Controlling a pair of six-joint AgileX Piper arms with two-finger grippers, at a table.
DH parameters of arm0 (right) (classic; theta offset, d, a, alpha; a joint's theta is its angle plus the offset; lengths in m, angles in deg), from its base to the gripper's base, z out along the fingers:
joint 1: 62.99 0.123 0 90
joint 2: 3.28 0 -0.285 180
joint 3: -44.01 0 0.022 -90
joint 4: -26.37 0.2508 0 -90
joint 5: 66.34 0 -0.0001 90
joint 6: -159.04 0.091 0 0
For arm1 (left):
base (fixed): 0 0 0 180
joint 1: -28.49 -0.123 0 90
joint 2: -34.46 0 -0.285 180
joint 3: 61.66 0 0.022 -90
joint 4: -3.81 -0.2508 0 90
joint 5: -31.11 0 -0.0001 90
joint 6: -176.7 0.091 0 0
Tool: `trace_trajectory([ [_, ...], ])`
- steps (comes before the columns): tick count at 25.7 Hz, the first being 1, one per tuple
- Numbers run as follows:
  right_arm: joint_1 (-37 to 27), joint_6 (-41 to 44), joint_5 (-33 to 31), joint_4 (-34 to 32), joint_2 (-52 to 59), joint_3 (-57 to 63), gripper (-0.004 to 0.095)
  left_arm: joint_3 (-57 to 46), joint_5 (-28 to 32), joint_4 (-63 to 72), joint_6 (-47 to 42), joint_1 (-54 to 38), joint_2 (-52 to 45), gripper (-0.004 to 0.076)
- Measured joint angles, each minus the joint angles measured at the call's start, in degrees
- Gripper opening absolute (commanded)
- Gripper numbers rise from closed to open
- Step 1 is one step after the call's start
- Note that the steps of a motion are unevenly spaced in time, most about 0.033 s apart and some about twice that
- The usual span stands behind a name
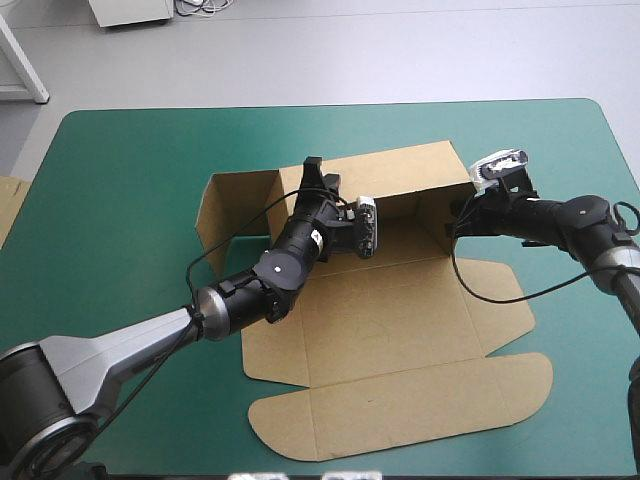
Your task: Fold the box
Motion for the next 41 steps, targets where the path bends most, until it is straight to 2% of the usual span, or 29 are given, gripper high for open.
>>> trace_trajectory([
  [3,0.3,0.0,-0.5,0.2,0.0,0.0,-0.0015,-0.1,2.6,0.0,0.0,0.3,-0.6,0.0428],
  [15,0.5,0.3,-1.2,0.5,0.0,0.1,-0.0015,-0.1,5.2,4.6,0.5,4.0,-4.3,0.0427],
  [22,0.8,1.4,-1.2,0.3,0.0,0.1,-0.0016,-0.1,6.1,20.7,9.0,9.3,-5.9,0.0424],
  [27,0.8,2.2,-1.0,-0.2,0.0,0.1,-0.0015,-0.1,6.8,33.6,11.9,10.1,-9.0,0.0422],
  [30,0.8,3.4,-0.4,-0.7,0.0,0.1,-0.0016,0.2,6.4,43.7,12.3,10.1,-14.9,0.0422],
  [33,0.8,3.9,-0.2,-0.8,0.0,0.1,-0.0016,1.3,4.3,47.3,12.4,10.1,-19.1,0.0419],
  [36,0.8,4.1,0.1,-1.0,0.0,0.1,-0.0016,1.8,0.7,49.3,12.4,6.3,-23.3,0.0419],
  [41,0.8,4.4,0.2,-1.1,0.0,0.1,-0.0016,1.8,-0.3,53.4,12.5,-10.4,-29.0,0.0388],
])
